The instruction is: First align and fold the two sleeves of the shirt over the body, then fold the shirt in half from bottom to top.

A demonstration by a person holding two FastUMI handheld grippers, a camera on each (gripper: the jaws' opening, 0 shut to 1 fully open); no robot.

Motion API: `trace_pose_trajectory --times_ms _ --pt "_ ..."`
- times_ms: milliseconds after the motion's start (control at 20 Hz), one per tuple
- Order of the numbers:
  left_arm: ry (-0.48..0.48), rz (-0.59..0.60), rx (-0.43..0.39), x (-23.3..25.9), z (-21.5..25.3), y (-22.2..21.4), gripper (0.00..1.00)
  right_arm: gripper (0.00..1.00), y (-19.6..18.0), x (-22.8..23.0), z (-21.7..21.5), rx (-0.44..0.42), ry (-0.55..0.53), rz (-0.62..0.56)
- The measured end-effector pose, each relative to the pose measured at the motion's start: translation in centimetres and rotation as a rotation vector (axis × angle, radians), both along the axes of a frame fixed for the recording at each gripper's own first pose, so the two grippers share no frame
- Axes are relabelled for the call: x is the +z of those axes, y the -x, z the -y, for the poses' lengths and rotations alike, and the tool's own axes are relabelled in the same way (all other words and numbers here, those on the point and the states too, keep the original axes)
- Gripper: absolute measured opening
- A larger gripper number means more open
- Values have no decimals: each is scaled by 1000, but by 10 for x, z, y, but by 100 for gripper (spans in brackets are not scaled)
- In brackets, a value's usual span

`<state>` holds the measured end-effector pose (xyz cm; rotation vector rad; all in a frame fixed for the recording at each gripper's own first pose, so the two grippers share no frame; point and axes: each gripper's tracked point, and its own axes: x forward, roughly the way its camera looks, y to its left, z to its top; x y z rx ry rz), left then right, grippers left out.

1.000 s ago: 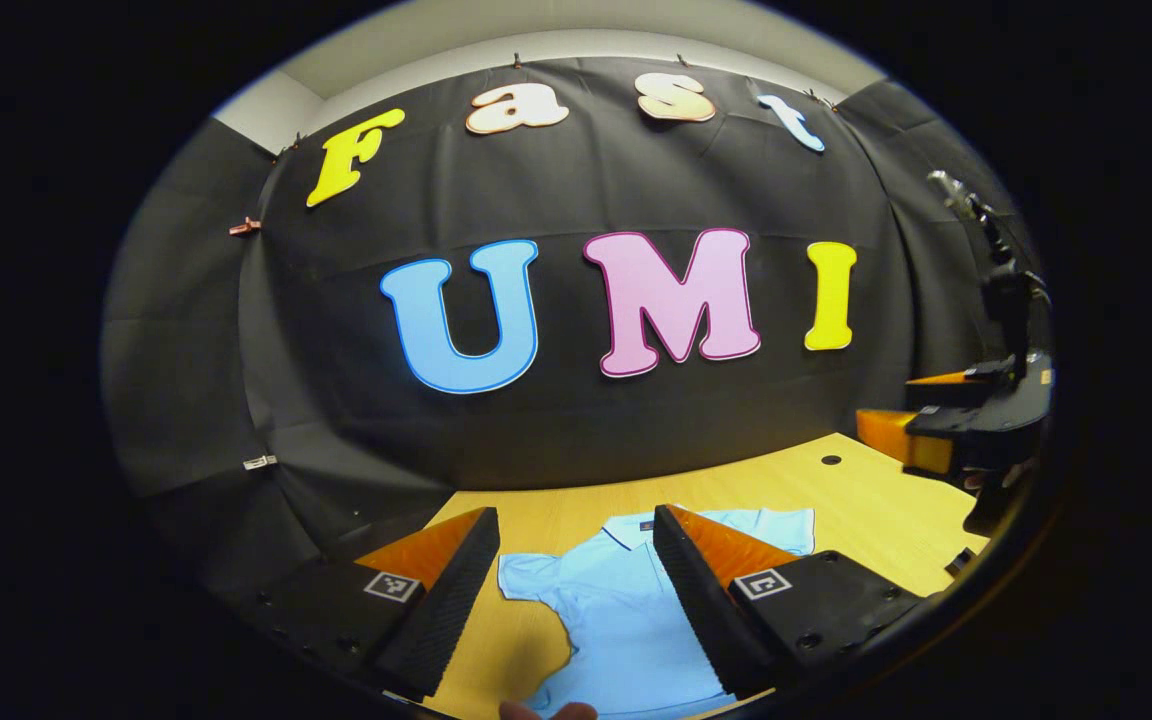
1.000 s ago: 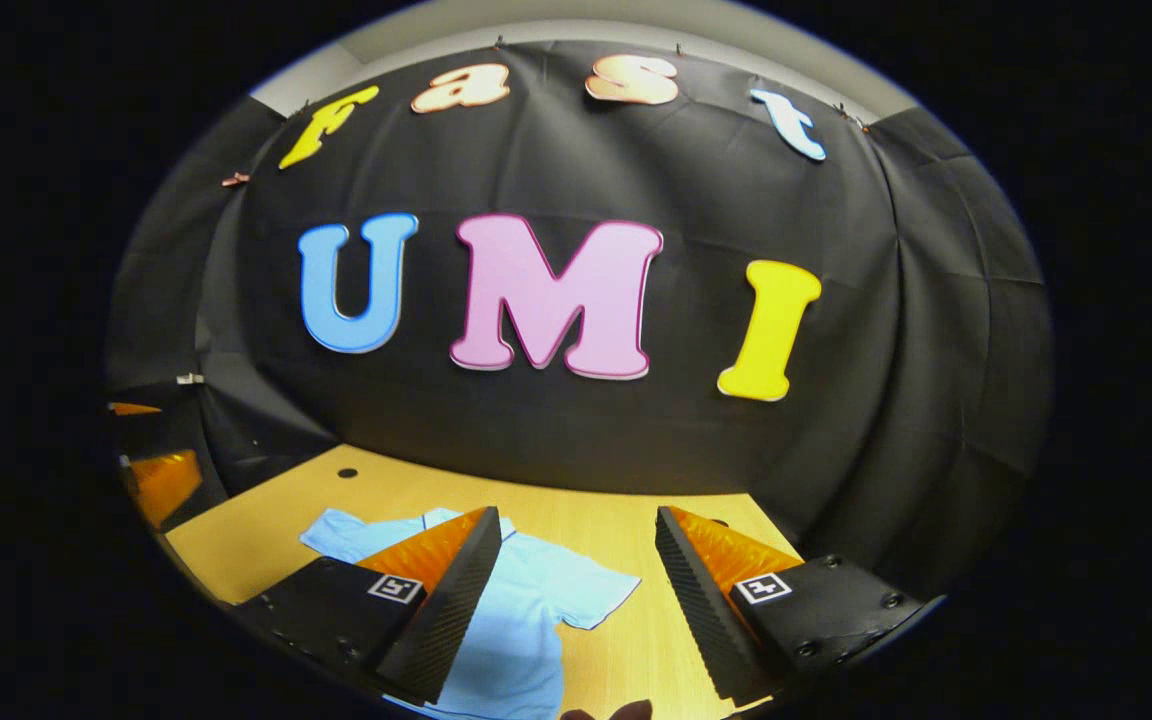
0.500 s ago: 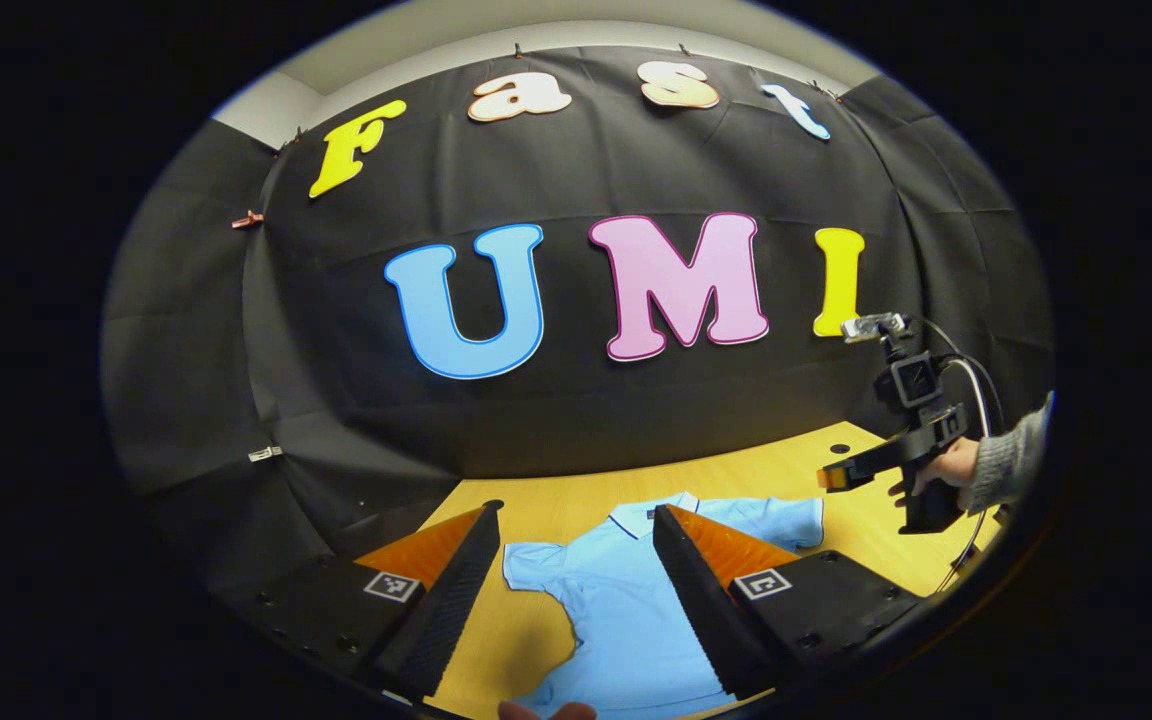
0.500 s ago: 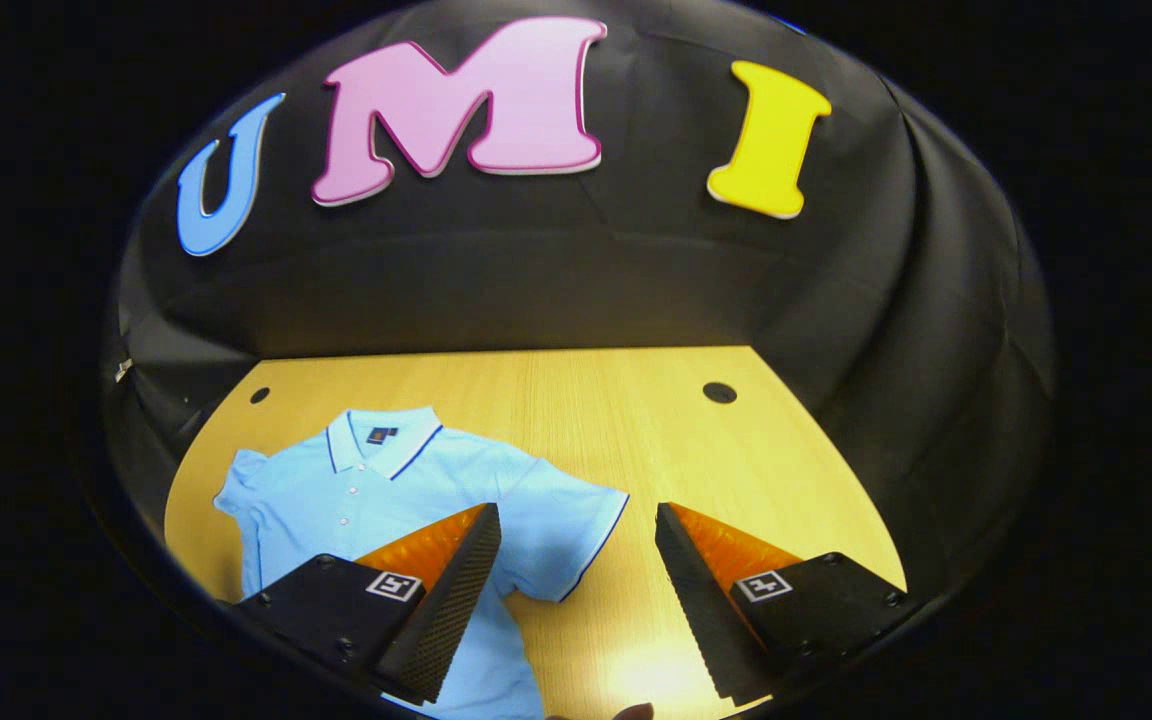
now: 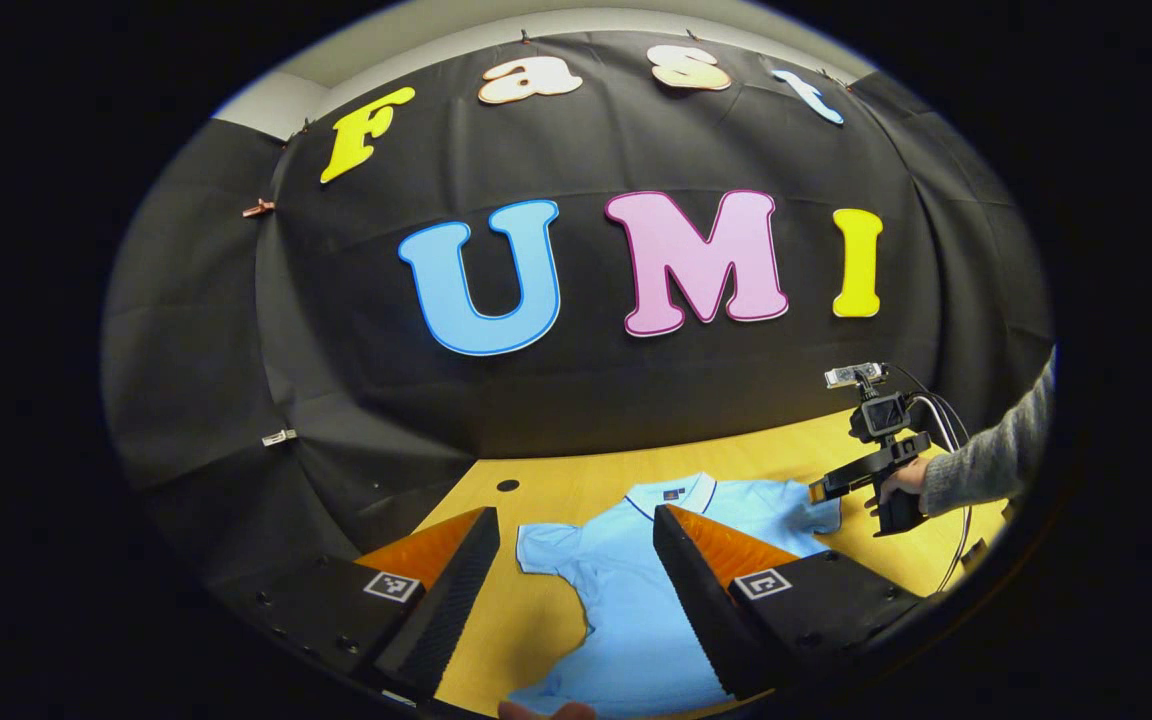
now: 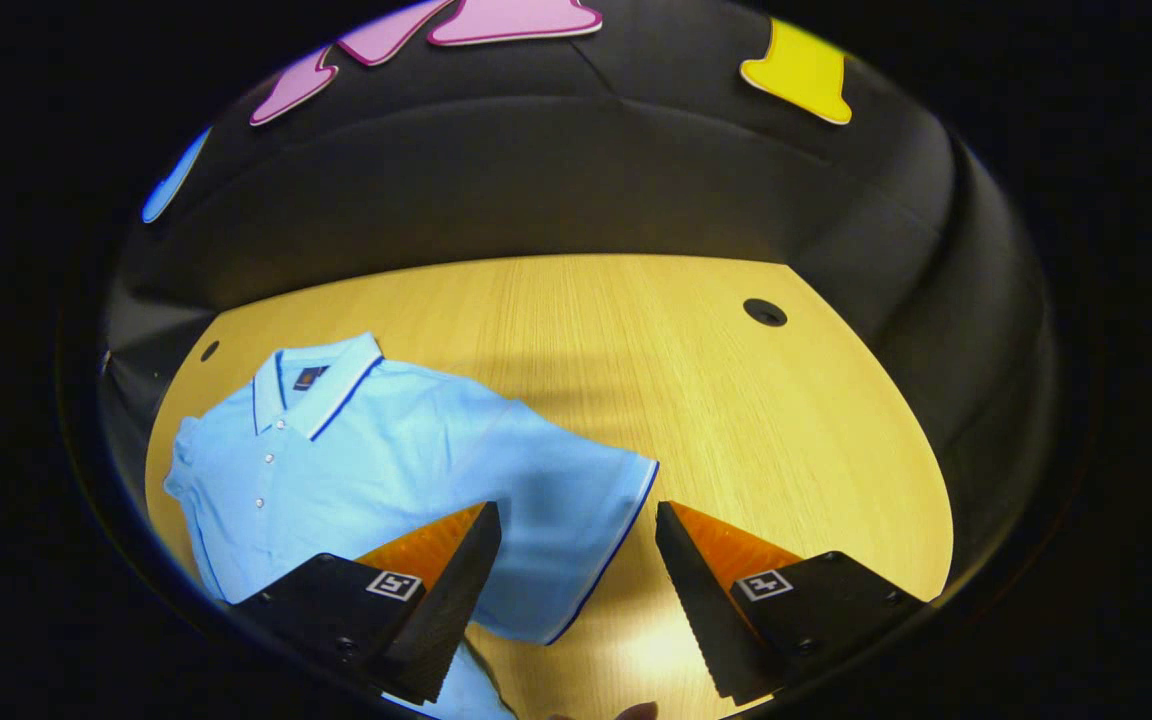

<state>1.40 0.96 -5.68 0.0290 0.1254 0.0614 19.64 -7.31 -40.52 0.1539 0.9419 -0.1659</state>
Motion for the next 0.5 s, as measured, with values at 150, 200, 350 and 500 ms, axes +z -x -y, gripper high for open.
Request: trace_pose_trajectory --times_ms 150,200,350,500 --pt "4 -22 12 -8 -5 -2 98 98 3 -19 0 4 7 -51" --pt "7 -25 16 -10 -8 -3 98 98 -2 -17 0 -13 1 -34" --pt "12 -31 26 -13 -14 -7 98 97 -2 -17 -2 -39 -37 -47" --pt "19 -41 30 -17 -21 -10 98 86 -5 -20 -14 -10 -38 -41"
